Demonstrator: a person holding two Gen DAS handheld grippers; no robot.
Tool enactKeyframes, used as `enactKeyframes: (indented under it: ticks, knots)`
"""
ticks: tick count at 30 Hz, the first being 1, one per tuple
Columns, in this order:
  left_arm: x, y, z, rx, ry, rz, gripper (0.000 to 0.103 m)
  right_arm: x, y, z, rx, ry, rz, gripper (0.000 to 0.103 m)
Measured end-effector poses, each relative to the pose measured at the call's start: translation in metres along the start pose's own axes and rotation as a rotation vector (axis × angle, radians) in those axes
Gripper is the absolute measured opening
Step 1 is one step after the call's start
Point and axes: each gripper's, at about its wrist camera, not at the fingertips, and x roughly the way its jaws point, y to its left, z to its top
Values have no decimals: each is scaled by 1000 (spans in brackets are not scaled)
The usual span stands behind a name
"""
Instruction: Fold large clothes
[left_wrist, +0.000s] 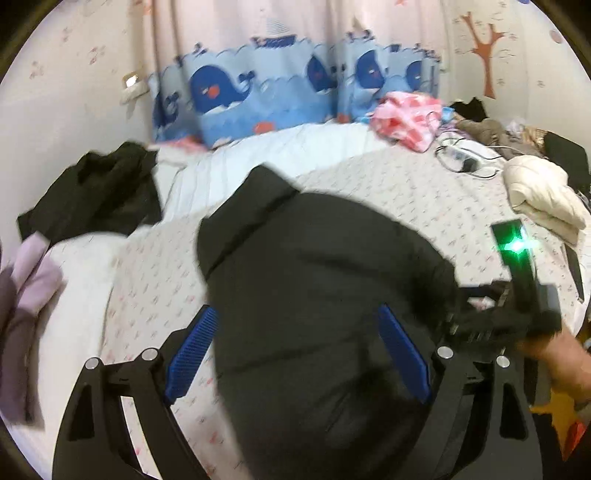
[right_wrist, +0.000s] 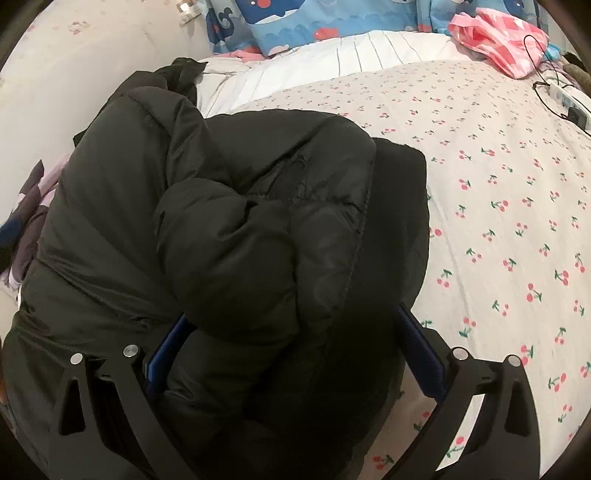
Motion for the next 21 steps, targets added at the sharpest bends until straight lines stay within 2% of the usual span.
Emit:
enactKeyframes:
  ticks: [6, 9, 13, 18, 21]
  knots:
    - [24, -19, -5, 51, 17, -43, 85, 0, -11, 7, -3, 18, 16, 97]
    - [32, -24, -16, 76, 38, -29, 85, -5, -14, 8, -24, 31, 18, 97]
    - [26, -31, -20, 112, 24, -27, 85, -19, -17, 17, -41, 21, 6, 97]
    - [25, -32, -21, 107, 26, -26, 86, -56, -13, 36, -45, -84, 11, 97]
    - [27, -33, -21, 112, 25, -24, 86, -74, -2, 59, -66, -163, 4, 97]
